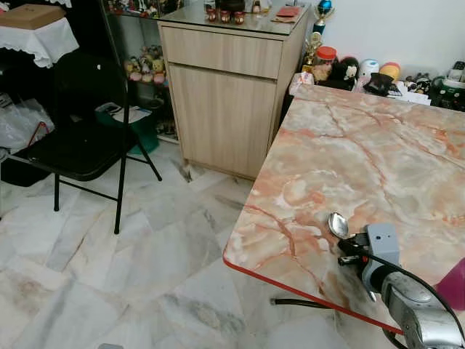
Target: Setting the table
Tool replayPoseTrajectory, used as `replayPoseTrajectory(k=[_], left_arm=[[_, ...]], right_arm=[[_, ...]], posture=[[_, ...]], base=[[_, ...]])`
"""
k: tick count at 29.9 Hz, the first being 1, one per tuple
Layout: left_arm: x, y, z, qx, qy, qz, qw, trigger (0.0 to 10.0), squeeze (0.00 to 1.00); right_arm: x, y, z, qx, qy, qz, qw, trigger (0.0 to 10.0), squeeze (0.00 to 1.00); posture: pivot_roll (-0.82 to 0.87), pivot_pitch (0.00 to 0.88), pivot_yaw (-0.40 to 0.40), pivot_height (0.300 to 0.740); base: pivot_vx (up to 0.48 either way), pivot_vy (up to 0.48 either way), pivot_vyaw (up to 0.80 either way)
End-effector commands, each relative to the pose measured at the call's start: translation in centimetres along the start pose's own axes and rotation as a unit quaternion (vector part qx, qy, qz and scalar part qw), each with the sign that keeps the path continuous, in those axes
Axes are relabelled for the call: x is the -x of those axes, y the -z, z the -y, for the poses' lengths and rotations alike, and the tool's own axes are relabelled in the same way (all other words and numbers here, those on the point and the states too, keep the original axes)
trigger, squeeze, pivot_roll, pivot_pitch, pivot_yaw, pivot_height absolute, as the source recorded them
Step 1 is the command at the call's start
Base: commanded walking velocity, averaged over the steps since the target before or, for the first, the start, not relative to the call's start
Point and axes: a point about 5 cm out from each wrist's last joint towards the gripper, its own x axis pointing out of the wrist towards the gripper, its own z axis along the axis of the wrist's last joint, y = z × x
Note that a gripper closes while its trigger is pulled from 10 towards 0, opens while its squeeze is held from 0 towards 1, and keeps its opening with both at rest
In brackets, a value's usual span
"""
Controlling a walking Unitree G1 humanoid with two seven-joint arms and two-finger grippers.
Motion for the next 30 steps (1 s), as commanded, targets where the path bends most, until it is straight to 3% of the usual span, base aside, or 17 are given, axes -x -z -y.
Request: replayPoseTrajectory(k=[1, 8, 9, 10, 11, 16, 21, 27, 30], left_arm=[[0.3, 1.3, 0.1, -0.002, 0.003, -0.023, 1.0, 10.0, 0.0], [0.2, 1.2, 0.2, -0.004, 0.005, -0.024, 1.0, 10.0, 0.0], [0.2, 1.0, 0.4, -0.005, 0.006, -0.022, 1.0, 10.0, 0.0], [0.1, 1.0, 0.4, -0.006, 0.007, -0.021, 1.0, 10.0, 0.0], [0.1, 0.9, 0.5, -0.007, 0.007, -0.021, 1.0, 10.0, 0.0], [0.0, 0.6, 0.5, -0.008, 0.006, -0.017, 1.0, 10.0, 0.0], [0.0, 0.4, 0.5, -0.016, 0.004, -0.015, 1.0, 10.0, 0.0], [0.0, 0.3, -0.1, -0.02, -0.008, -0.014, 1.0, 10.0, 0.0], [0.1, 0.2, -0.7, -0.02, -0.017, -0.013, 1.0, 10.0, 0.0]], right_arm=[[0.1, 1.6, 0.4, -0.003, 0.014, -0.037, 0.999, 0.0, 0.0], [-0.3, 0.4, -0.2, -0.011, 0.021, 0.01, 1.0, 0.0, 0.0], [-0.4, -1.1, -1.0, -0.026, 0.021, 0.055, 0.998, 2.7, 0.0], [-0.5, -1.5, -1.4, -0.031, 0.02, 0.068, 0.997, 2.7, 0.0], [-0.5, -2.6, -2.0, -0.03, 0.023, 0.098, 0.994, 10.0, 0.0], [-0.2, -5.4, -2.5, -0.017, 0.035, 0.167, 0.985, 10.0, 0.0], [1.6, -10.1, -2.6, -0.008, 0.056, 0.292, 0.955, 10.0, 0.0], [2.9, -10.7, -2.7, 0.032, 0.056, 0.316, 0.947, 10.0, 0.0], [3.4, -10.7, -2.3, 0.022, 0.064, 0.329, 0.942, 10.0, 0.0]], posture=[[0.01, 0.133, -0.004, 0.74], [0.01, 0.12, -0.006, 0.74], [0.0, 0.116, -0.006, 0.74], [0.0, 0.116, -0.006, 0.74], [0.0, 0.109, -0.006, 0.74], [0.01, 0.098, -0.005, 0.74], [0.0, 0.068, -0.008, 0.74], [-0.01, 0.029, -0.016, 0.74], [-0.01, 0.005, -0.016, 0.74]], base=[[0.0, 0.0, 0.0], [0.0, 0.0, 0.0], [0.0, 0.0, 0.0], [0.0, 0.0, 0.0], [0.0, 0.0, 0.0], [0.0, 0.0, 0.0], [0.0, 0.0, 0.0], [0.0, 0.0, 0.0], [0.0, 0.0, 0.0]])
